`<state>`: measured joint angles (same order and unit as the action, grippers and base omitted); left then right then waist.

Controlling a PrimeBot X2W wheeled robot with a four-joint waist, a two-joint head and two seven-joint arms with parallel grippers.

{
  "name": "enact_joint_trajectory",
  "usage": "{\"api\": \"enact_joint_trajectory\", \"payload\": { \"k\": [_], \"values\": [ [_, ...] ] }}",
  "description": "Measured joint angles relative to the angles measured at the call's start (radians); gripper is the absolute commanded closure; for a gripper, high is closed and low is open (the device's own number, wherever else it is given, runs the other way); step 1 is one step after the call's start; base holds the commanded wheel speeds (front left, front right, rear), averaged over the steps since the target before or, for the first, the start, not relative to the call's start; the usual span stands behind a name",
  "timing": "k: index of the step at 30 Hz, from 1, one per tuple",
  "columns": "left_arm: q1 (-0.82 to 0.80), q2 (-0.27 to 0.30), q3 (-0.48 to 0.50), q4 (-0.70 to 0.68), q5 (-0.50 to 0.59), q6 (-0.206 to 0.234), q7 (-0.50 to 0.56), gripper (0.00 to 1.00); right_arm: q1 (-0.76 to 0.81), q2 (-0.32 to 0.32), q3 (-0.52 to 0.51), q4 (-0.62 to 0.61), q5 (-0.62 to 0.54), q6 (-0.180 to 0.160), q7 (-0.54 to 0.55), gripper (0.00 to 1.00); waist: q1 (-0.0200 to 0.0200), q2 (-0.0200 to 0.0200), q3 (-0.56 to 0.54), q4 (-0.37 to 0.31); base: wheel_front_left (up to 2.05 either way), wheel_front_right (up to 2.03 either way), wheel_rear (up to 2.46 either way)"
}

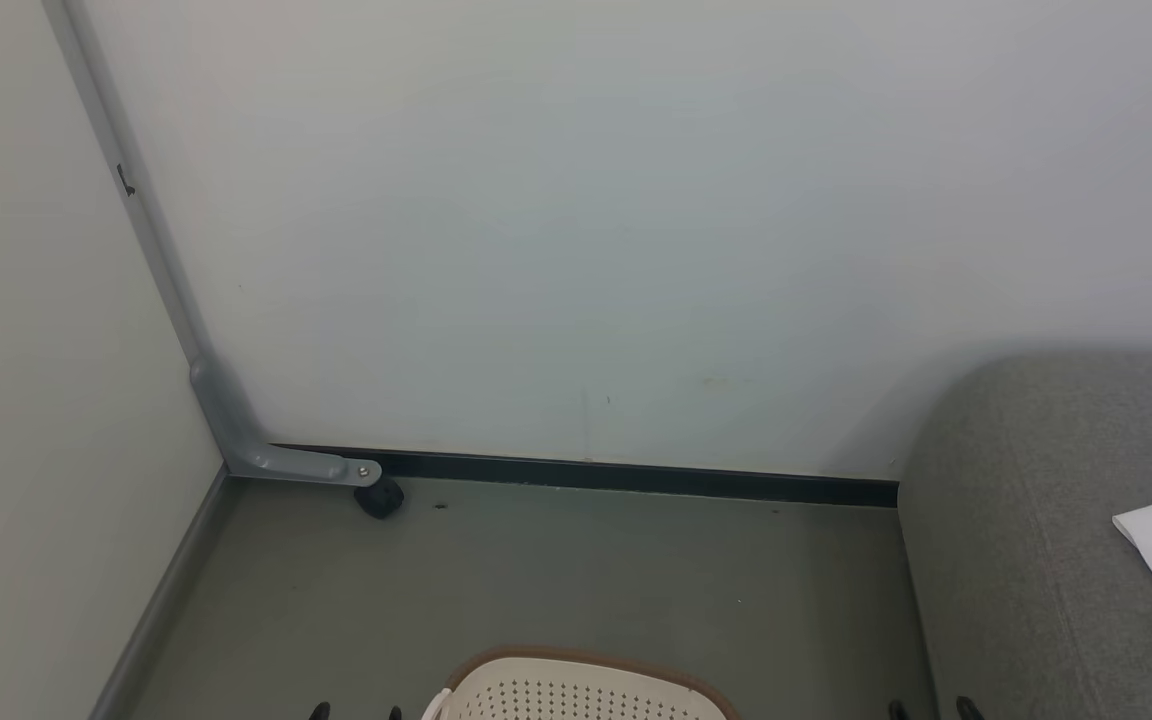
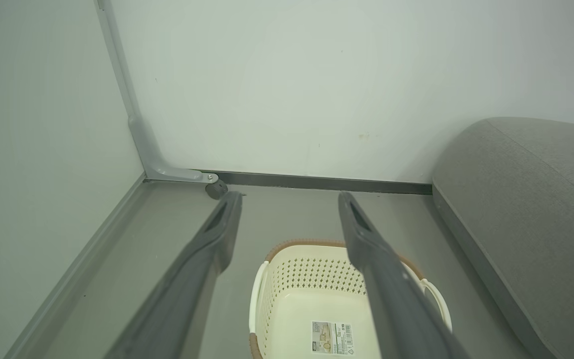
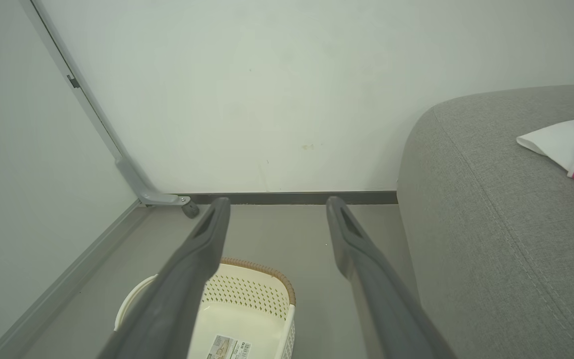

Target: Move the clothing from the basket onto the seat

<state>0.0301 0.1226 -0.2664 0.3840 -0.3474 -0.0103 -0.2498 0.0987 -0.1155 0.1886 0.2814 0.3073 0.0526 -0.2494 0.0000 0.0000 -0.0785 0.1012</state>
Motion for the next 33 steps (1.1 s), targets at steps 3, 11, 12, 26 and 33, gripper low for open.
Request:
{"api": "enact_joint_trajectory", "payload": {
  "k": [3, 11, 12, 26, 33],
  "values": [
    [0.000, -0.004, 0.004, 0.004, 0.007, 0.000, 0.000, 0.00, 0.000, -0.001, 0.000, 0.000, 0.000, 0.000, 0.000, 0.00, 0.0000, 0.0000, 0.001, -0.001, 0.00, 0.00, 0.00],
    [0.000, -0.010, 0.003, 0.015, 0.036, -0.043, 0.000, 0.00, 0.000, -0.001, -0.004, 0.003, -0.006, 0.000, 0.000, 0.00, 0.0000, 0.0000, 0.001, -0.002, 0.00, 0.00, 0.00],
    [0.000, -0.012, 0.009, 0.017, 0.036, -0.043, 0.000, 0.00, 0.000, -0.001, -0.004, 0.004, -0.006, 0.000, 0.000, 0.00, 0.0000, 0.0000, 0.001, -0.002, 0.00, 0.00, 0.00],
    [0.000, -0.027, 0.054, 0.019, 0.026, -0.063, 0.000, 0.00, 0.000, -0.001, -0.010, 0.007, -0.010, 0.000, 0.000, 0.00, 0.0000, 0.0000, -0.005, 0.000, 0.00, 0.00, 0.00],
    [0.004, -0.032, 0.057, 0.021, 0.022, -0.080, 0.000, 0.00, -0.001, -0.001, -0.011, 0.007, -0.012, 0.000, 0.000, 0.00, 0.0000, 0.0000, -0.007, -0.001, 0.00, 0.00, 0.00]
  ]
}}
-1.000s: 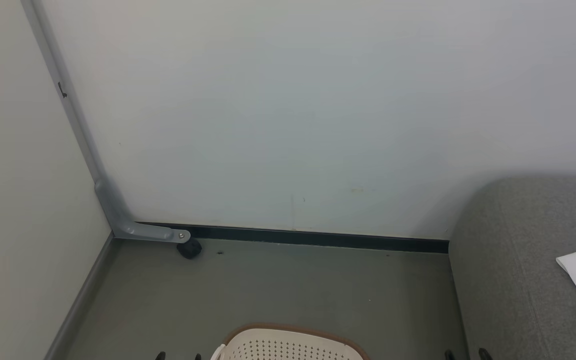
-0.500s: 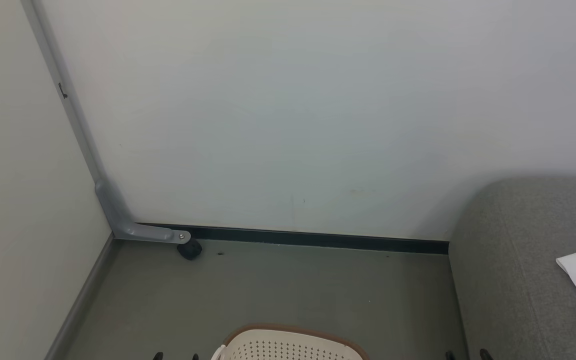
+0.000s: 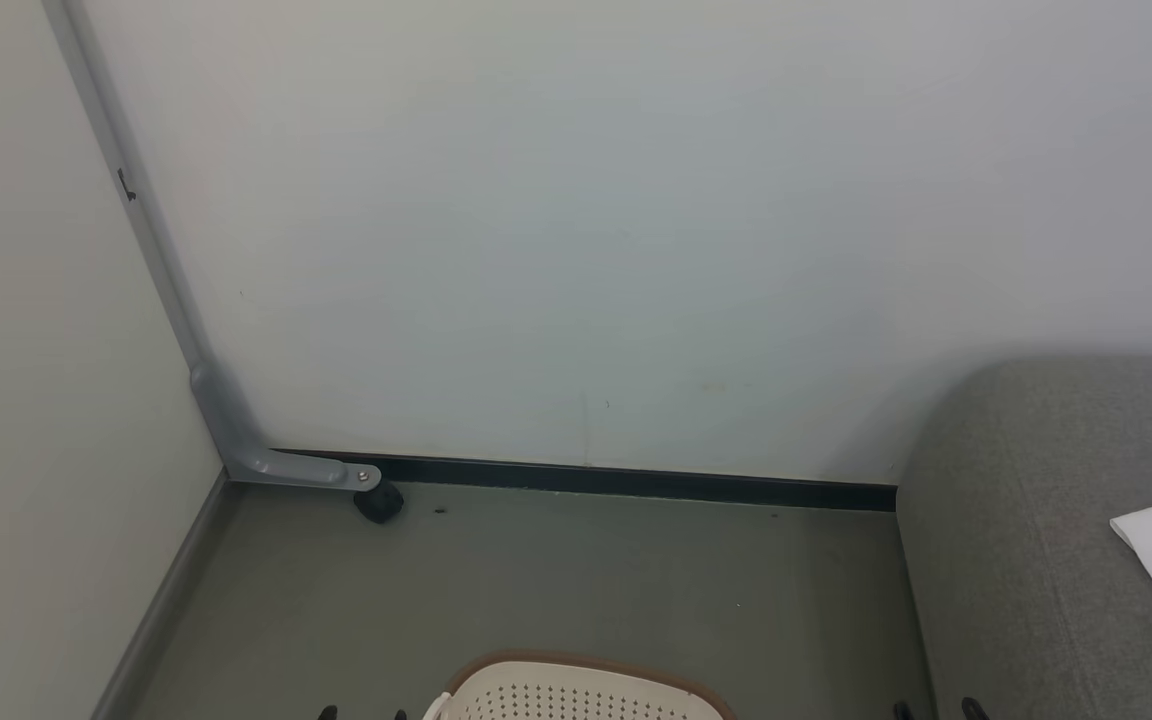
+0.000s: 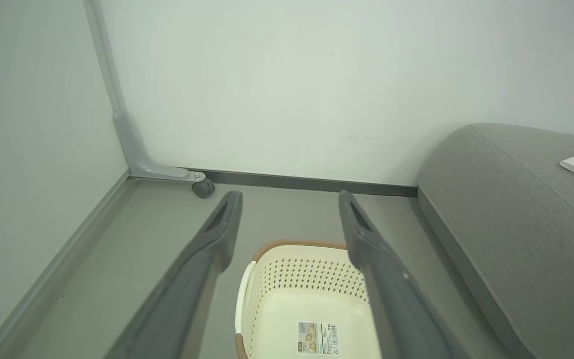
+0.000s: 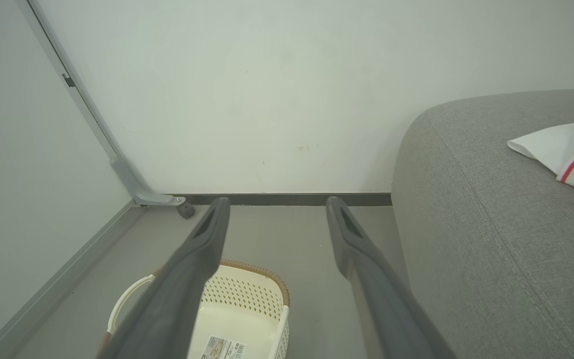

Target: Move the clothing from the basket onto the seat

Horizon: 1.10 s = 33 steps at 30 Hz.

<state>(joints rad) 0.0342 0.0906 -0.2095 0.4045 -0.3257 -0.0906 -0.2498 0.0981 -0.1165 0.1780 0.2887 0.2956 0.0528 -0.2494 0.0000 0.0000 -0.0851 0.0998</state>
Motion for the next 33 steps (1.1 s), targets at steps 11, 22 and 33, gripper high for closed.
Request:
{"api": "enact_joint_trajectory", "payload": {
  "k": [11, 22, 33],
  "values": [
    [0.014, -0.006, 0.009, 0.002, 0.000, -0.016, 0.000, 0.00, -0.002, 0.000, -0.006, 0.000, -0.006, 0.000, 0.000, 0.00, 0.0001, 0.0000, 0.005, -0.008, 0.00, 0.00, 0.00],
    [0.037, -0.011, 0.005, 0.049, 0.002, -0.024, 0.002, 1.00, 0.020, 0.012, -0.003, 0.050, -0.009, 0.000, 0.003, 1.00, 0.0001, 0.0000, 0.009, -0.012, 0.00, 0.00, 0.00],
    [0.049, -0.014, 0.036, 0.063, -0.083, -0.024, 0.034, 1.00, 0.025, 0.020, -0.028, 0.067, 0.079, 0.002, 0.037, 1.00, 0.0001, 0.0000, 0.015, -0.019, 0.00, 0.00, 0.00]
  ]
}}
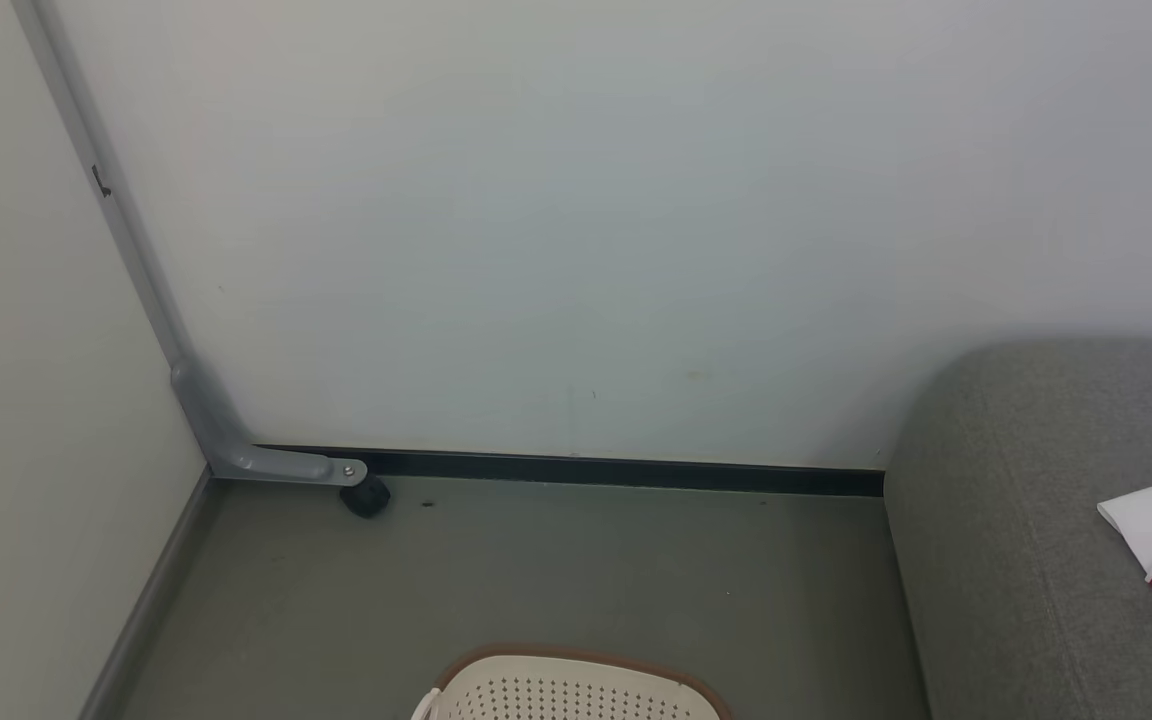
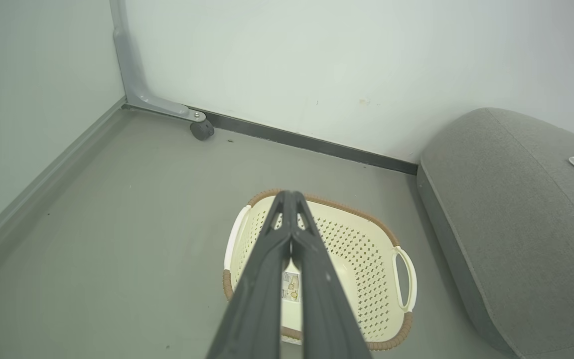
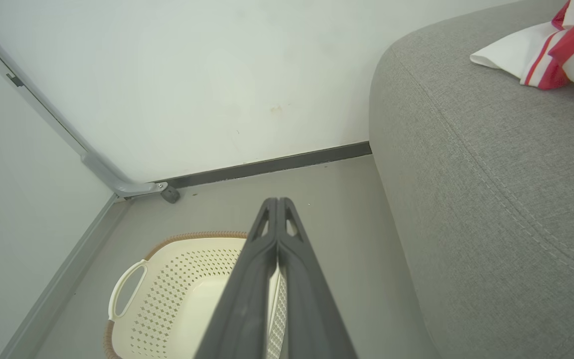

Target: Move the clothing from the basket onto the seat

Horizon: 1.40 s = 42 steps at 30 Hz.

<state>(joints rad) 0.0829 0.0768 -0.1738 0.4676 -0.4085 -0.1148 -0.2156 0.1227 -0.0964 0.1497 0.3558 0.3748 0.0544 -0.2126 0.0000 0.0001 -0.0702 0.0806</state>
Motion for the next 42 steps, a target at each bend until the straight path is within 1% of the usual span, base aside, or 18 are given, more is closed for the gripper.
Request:
{"api": "enact_joint_trajectory", "payload": {
  "k": [11, 32, 36, 38, 42],
  "values": [
    [-0.017, -0.005, 0.031, -0.013, -0.157, 0.000, 0.044, 1.00, -0.018, 0.008, -0.039, 0.000, 0.159, 0.007, 0.044, 1.00, 0.0001, 0.0000, 0.009, -0.011, 0.00, 0.00, 0.00],
    [-0.044, -0.013, 0.093, -0.054, -0.422, -0.001, 0.127, 1.00, -0.068, 0.020, -0.106, -0.010, 0.447, 0.020, 0.124, 1.00, 0.0001, 0.0000, 0.026, -0.030, 0.00, 0.00, 0.00],
    [-0.059, -0.014, 0.103, -0.061, -0.480, -0.001, 0.141, 1.00, -0.078, 0.023, -0.119, -0.018, 0.499, 0.025, 0.137, 1.00, 0.0001, 0.0000, 0.029, -0.033, 0.00, 0.00, 0.00],
    [-0.061, -0.014, 0.110, -0.066, -0.525, -0.001, 0.153, 1.00, -0.079, 0.025, -0.129, -0.019, 0.538, 0.025, 0.150, 1.00, 0.0001, 0.0000, 0.031, -0.036, 0.00, 0.00, 0.00],
    [-0.063, -0.015, 0.125, -0.073, -0.573, -0.001, 0.163, 1.00, -0.097, 0.027, -0.141, -0.022, 0.594, 0.026, 0.160, 1.00, 0.0001, 0.0000, 0.035, -0.039, 0.00, 0.00, 0.00]
  ]
}}
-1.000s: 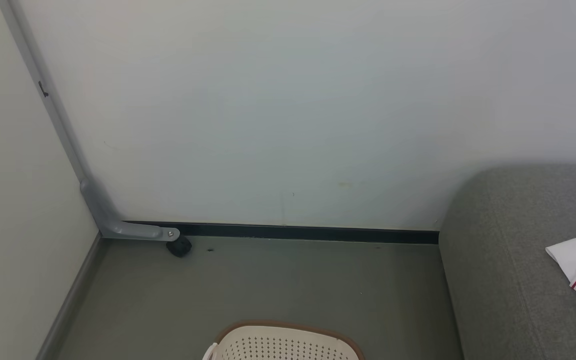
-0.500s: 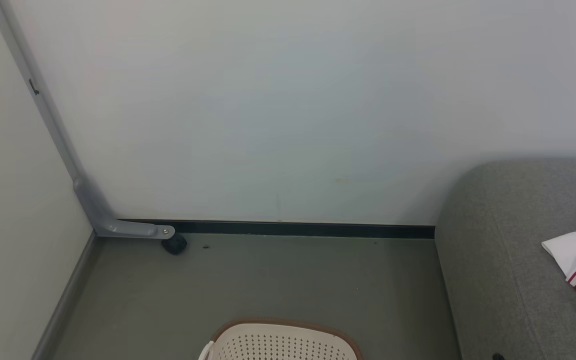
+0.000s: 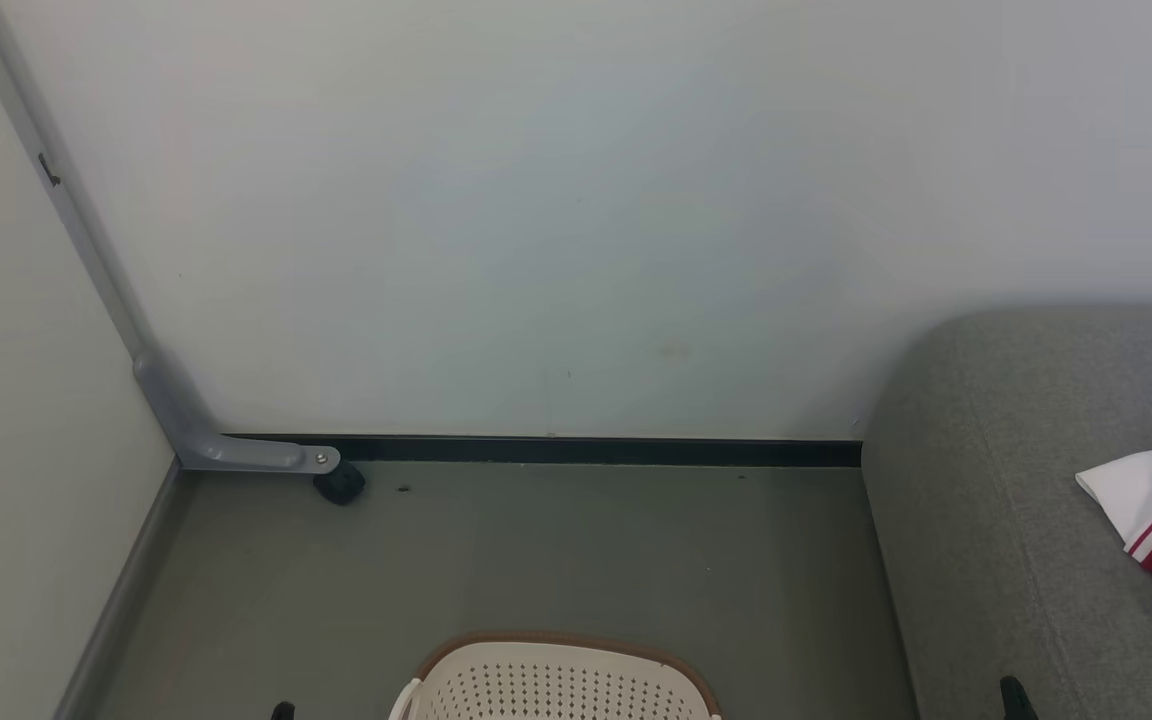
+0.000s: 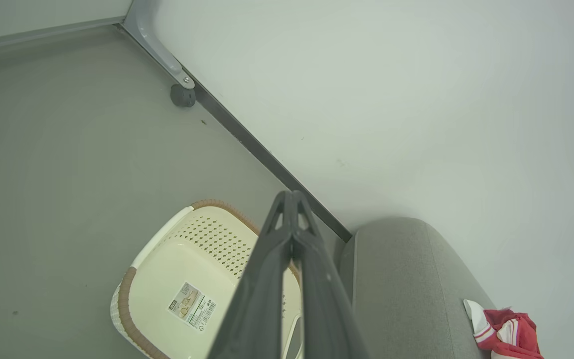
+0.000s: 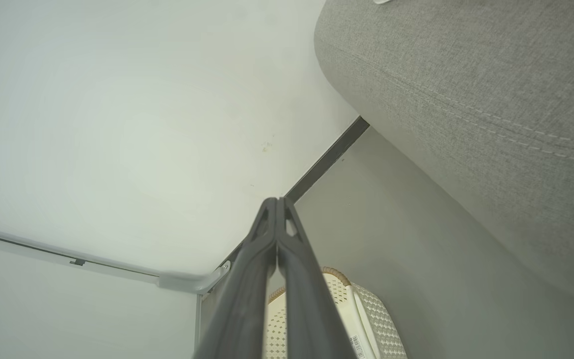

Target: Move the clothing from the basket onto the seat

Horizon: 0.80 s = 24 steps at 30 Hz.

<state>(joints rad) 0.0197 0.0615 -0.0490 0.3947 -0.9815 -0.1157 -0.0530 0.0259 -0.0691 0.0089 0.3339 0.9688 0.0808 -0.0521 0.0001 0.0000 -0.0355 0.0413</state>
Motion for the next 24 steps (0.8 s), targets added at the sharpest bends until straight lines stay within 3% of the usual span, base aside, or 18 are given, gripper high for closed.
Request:
{"api": "enact_joint_trajectory", "payload": {
  "k": [24],
  "values": [
    [-0.040, -0.008, 0.071, -0.049, -0.316, 0.000, 0.088, 1.00, -0.047, 0.015, -0.075, -0.012, 0.321, 0.018, 0.086, 1.00, -0.0001, 0.0000, 0.019, -0.022, 0.00, 0.00, 0.00]
  ]
}}
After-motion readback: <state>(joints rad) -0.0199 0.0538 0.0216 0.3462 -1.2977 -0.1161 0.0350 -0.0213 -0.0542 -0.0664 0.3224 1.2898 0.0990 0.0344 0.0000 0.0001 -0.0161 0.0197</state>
